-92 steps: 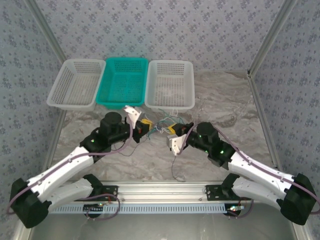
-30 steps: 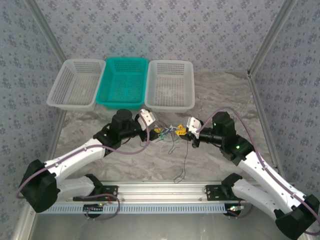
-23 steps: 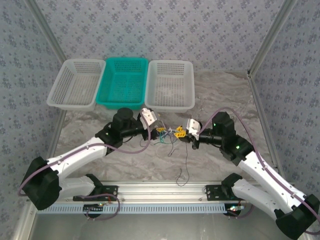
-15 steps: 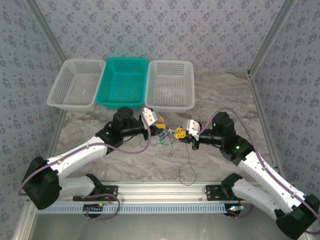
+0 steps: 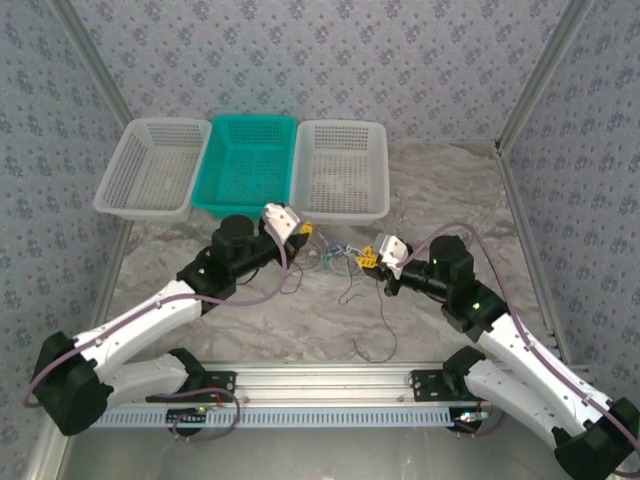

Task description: Untangle the cables

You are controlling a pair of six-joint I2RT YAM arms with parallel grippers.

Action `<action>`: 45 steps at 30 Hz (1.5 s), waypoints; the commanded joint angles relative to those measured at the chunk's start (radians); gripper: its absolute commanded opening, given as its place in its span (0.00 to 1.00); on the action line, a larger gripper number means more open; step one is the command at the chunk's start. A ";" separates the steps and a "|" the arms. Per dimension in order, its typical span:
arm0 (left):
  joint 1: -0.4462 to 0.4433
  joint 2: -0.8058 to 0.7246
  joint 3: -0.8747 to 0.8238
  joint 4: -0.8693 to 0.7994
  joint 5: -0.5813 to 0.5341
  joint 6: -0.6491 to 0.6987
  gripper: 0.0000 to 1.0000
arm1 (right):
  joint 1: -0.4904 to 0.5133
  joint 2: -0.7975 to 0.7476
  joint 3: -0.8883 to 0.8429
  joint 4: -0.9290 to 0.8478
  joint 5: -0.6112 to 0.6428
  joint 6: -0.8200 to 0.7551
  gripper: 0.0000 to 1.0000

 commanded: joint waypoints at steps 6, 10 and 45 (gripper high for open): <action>0.177 -0.168 -0.023 -0.185 -0.277 -0.336 0.00 | -0.034 -0.022 -0.163 0.079 0.286 0.300 0.00; 0.193 -0.259 -0.023 -0.243 -0.364 -0.360 0.00 | -0.104 -0.027 -0.205 0.033 0.409 0.491 0.00; -0.245 0.255 0.063 0.185 -0.030 -0.245 0.44 | -0.334 0.154 0.151 -0.117 -0.081 0.957 0.00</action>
